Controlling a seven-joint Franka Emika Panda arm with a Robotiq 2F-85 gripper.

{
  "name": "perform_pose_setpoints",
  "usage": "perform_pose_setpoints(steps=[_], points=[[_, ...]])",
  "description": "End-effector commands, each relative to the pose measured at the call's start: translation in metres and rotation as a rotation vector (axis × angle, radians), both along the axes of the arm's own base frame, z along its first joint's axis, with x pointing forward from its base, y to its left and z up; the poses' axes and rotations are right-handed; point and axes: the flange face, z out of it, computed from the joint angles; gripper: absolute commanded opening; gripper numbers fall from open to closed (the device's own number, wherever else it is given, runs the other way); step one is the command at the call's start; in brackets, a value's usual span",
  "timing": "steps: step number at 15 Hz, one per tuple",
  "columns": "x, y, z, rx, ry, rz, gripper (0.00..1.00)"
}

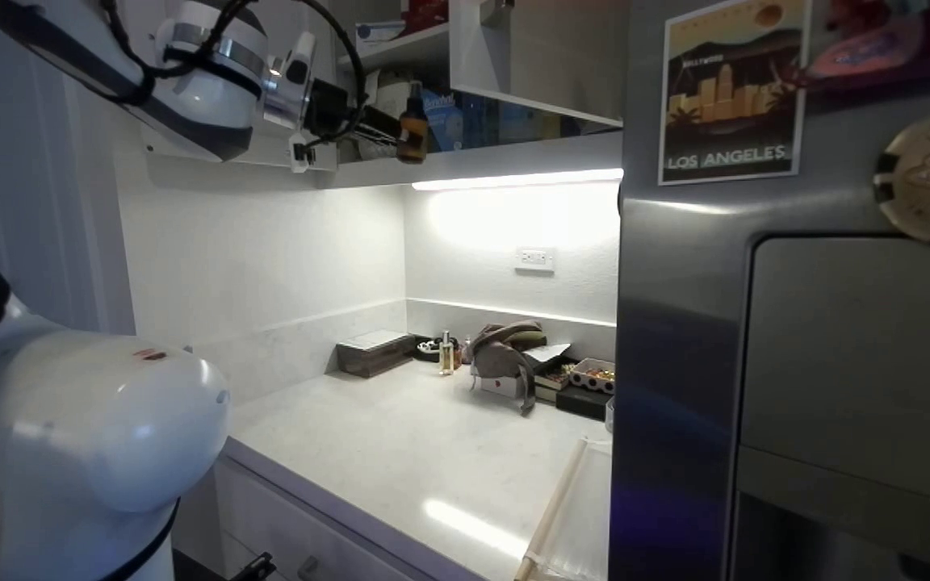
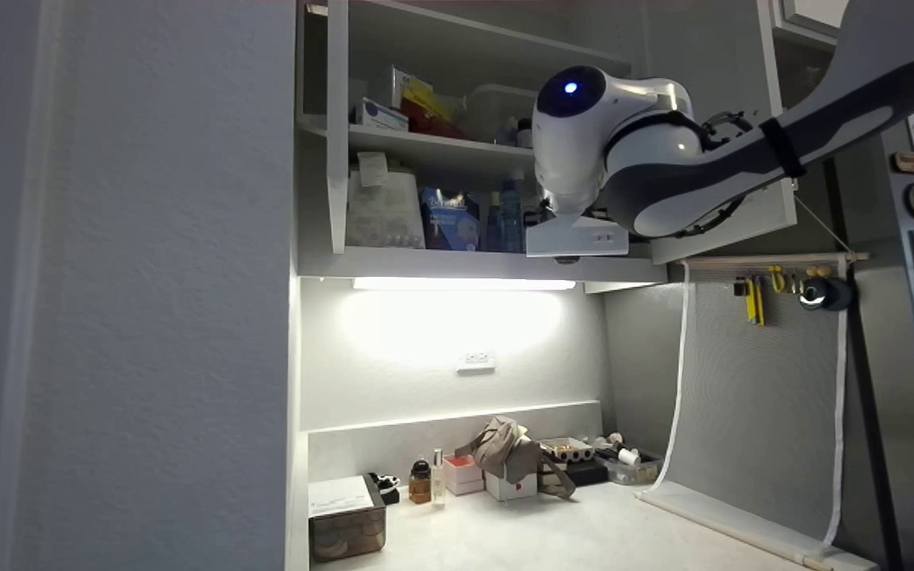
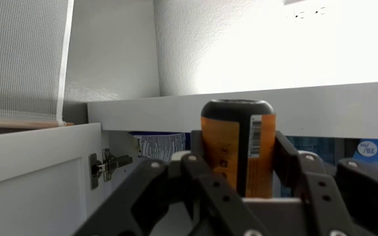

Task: Open the right cupboard door, take the brown bottle out of the cupboard, and put it on the counter

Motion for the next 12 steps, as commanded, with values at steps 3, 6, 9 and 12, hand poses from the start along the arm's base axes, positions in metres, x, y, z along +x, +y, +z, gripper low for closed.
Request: perform_pose_setpoints(steps=[3,6,9,12], points=[[-0.016,0.003,-0.026,-0.002,0.006,-0.003,0.27],[-0.024,-0.002,-0.037,0.032,-0.008,-0.029,0.27],[-0.035,-0.008,-0.050,0.051,-0.011,-0.048,0.27],[-0.047,-0.013,-0.063,0.061,-0.005,-0.064,0.27]])
